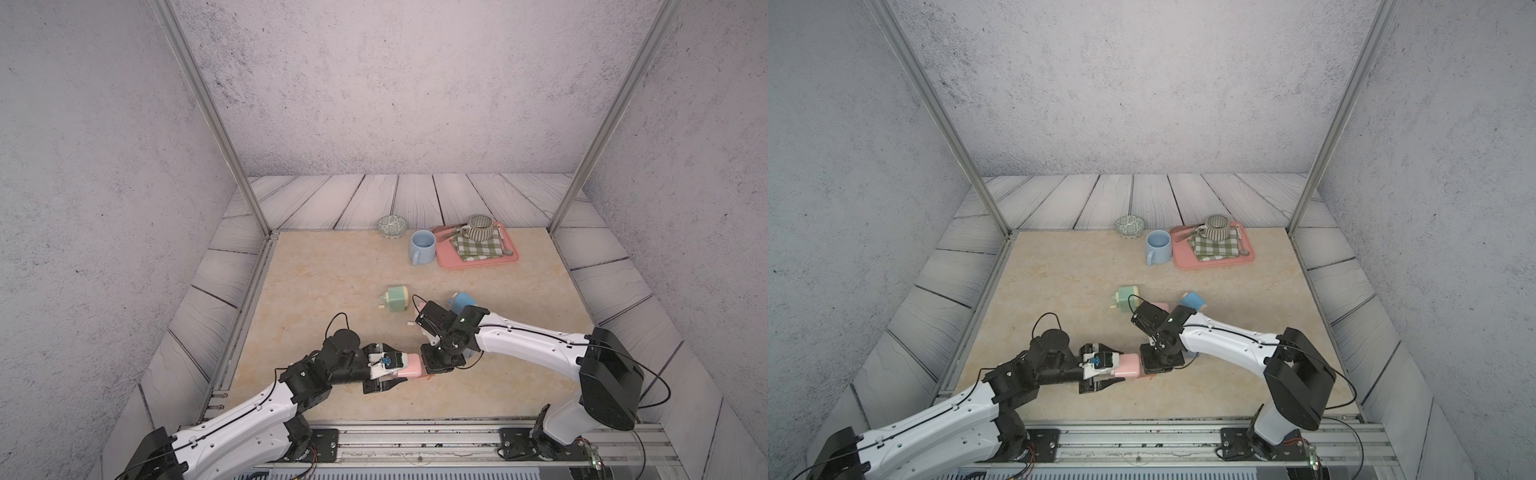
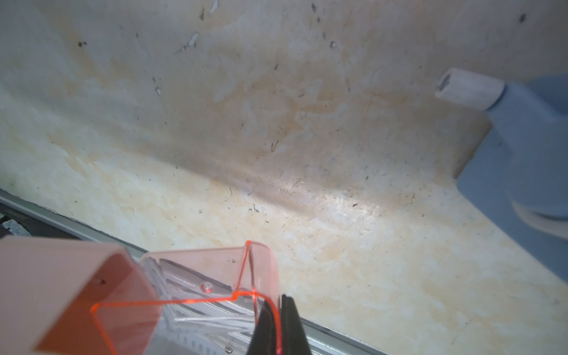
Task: Put the tray back into the pencil sharpener
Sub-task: Close the container of the pencil sharpener.
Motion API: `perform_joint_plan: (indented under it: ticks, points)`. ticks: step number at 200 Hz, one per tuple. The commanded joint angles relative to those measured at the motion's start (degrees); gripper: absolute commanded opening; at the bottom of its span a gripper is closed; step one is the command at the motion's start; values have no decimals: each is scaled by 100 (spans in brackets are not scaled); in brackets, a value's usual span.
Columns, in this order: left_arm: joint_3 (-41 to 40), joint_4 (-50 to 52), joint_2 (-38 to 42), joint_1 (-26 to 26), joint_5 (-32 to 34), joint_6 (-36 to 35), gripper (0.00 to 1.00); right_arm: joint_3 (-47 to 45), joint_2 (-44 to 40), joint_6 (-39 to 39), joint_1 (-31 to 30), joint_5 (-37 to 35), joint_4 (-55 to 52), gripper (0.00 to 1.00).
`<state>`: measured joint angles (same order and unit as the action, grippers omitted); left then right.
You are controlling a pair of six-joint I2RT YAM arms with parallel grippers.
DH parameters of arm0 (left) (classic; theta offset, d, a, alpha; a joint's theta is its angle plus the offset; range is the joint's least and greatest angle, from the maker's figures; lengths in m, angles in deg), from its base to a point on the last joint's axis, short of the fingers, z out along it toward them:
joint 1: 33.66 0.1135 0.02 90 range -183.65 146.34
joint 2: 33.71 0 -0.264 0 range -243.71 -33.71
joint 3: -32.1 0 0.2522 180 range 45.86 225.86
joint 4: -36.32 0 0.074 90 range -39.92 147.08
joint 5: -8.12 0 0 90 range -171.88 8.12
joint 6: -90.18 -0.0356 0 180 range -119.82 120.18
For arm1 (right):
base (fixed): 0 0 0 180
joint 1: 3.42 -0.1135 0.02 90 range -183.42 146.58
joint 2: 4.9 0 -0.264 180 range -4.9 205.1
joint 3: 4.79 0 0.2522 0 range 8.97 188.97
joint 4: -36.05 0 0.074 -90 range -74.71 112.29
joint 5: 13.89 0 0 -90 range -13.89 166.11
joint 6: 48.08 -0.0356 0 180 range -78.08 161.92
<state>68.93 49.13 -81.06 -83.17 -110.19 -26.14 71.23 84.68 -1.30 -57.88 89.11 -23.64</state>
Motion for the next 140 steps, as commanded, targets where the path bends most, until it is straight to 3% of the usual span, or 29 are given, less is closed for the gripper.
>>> perform_joint_plan:
  ticks: [1, 60, 92, 140]
  points:
    - [-44, -241, -98, -13, -149, 109, 0, -98, -369, -17, 103, 481, 647, 0]
    - [-392, -971, -335, 0, 176, 668, 0, -347, -650, -85, 360, 870, 862, 0]
    - [-548, -1648, -602, 3, -24, 1021, 0, -264, -539, -13, 357, 1215, 899, 0]
    - [-566, -1991, -670, 18, -404, 918, 0, 35, -392, 529, 364, 1589, 401, 0]
